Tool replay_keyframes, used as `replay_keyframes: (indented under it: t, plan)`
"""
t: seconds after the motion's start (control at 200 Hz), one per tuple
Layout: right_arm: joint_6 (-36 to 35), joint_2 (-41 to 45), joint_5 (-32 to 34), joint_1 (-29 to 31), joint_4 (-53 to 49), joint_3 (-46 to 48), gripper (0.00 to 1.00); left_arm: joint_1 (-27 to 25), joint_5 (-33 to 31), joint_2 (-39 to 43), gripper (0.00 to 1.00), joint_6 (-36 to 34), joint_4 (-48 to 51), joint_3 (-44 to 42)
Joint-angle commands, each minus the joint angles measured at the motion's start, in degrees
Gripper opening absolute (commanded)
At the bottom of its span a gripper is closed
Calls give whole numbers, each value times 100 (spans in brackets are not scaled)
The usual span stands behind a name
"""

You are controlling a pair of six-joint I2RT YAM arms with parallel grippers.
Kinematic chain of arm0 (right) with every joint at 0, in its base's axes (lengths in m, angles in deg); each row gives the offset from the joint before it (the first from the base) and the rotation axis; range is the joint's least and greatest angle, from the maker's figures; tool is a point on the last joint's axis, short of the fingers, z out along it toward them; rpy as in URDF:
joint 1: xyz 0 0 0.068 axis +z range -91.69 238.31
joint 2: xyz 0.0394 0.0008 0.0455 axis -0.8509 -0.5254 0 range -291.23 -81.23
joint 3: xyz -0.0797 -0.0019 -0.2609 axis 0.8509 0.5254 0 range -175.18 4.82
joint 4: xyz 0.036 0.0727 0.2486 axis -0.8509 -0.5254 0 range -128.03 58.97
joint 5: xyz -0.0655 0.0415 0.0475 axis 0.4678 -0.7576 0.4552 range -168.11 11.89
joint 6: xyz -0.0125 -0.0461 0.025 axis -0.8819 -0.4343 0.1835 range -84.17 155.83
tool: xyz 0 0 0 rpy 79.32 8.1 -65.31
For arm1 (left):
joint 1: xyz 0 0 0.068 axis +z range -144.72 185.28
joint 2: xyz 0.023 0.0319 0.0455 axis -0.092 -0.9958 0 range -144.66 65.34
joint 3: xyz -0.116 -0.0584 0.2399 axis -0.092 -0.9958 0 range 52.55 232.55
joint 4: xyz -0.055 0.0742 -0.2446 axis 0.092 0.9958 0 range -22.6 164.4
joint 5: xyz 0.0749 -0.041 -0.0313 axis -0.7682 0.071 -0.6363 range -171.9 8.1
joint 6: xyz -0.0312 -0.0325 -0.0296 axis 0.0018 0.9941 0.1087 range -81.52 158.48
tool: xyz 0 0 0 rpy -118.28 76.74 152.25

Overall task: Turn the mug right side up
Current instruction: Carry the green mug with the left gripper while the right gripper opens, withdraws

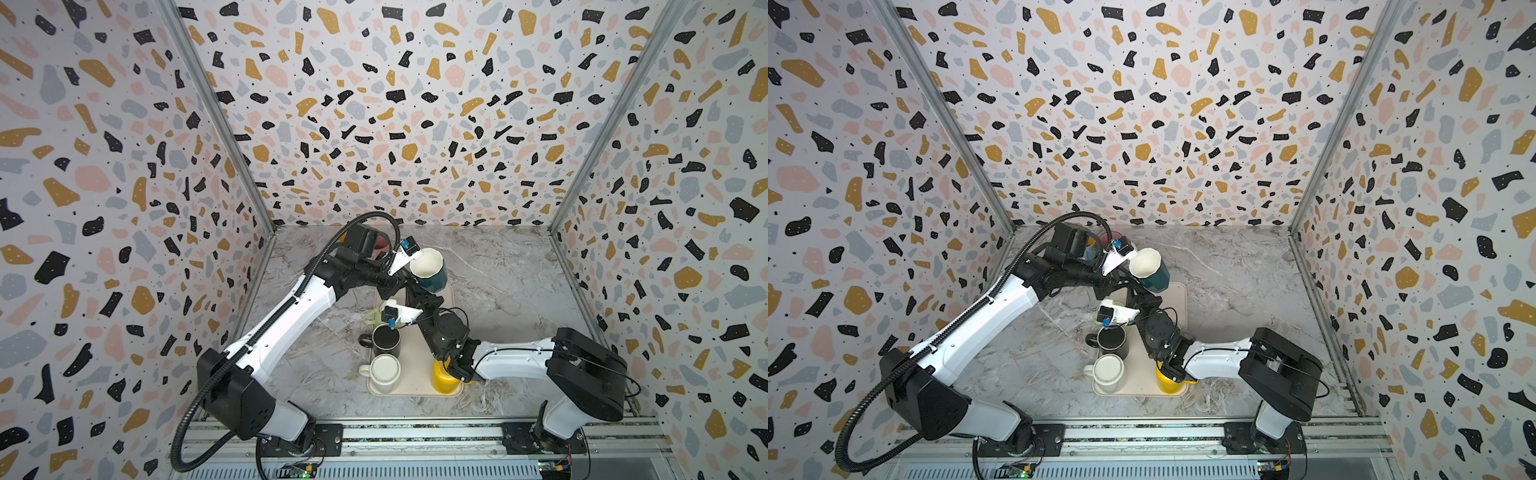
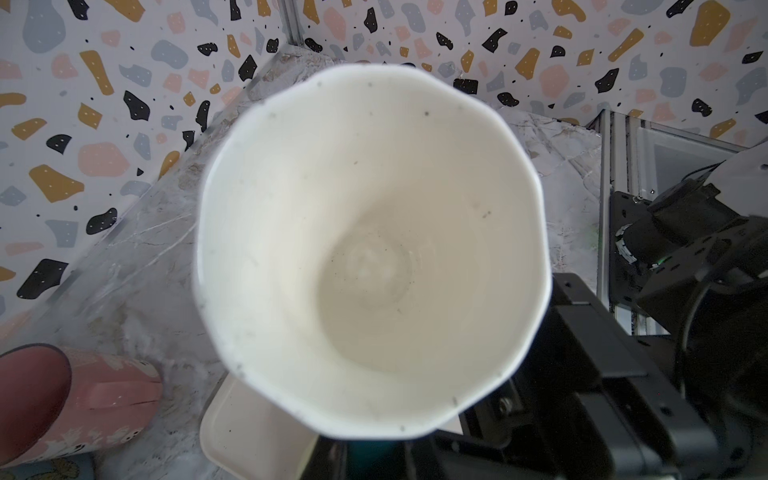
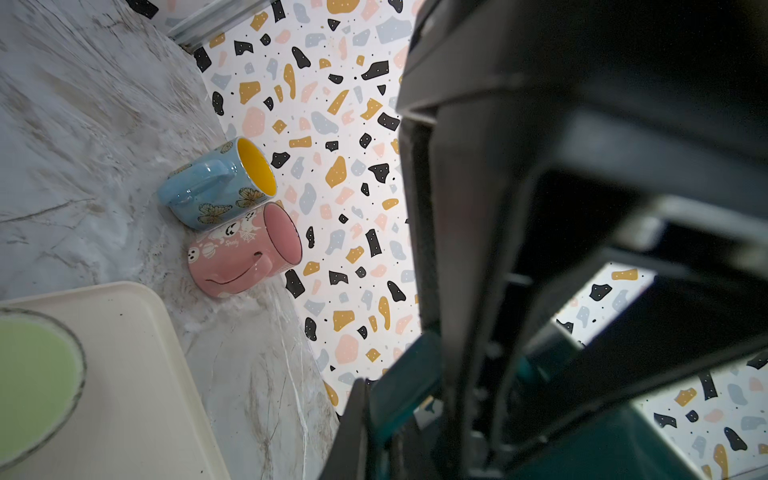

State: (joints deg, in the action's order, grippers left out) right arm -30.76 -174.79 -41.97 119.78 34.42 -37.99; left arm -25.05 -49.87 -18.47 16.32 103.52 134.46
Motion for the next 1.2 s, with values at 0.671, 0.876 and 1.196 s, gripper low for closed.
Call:
replay_keyframes:
  t: [0.671,0.876,1.196]
  plan:
    - [-67,483,964,-98,1103,91,66,-61,-821,-409,0,1019,-662,387]
    - [206,847,1250,-205,815,337,71,-61,-1380,-602,0,1425,-952,523]
    - [3051,2510,718,-488,-1581,431,75,-70,-2398,-1345,0,2493,-1386,1156]
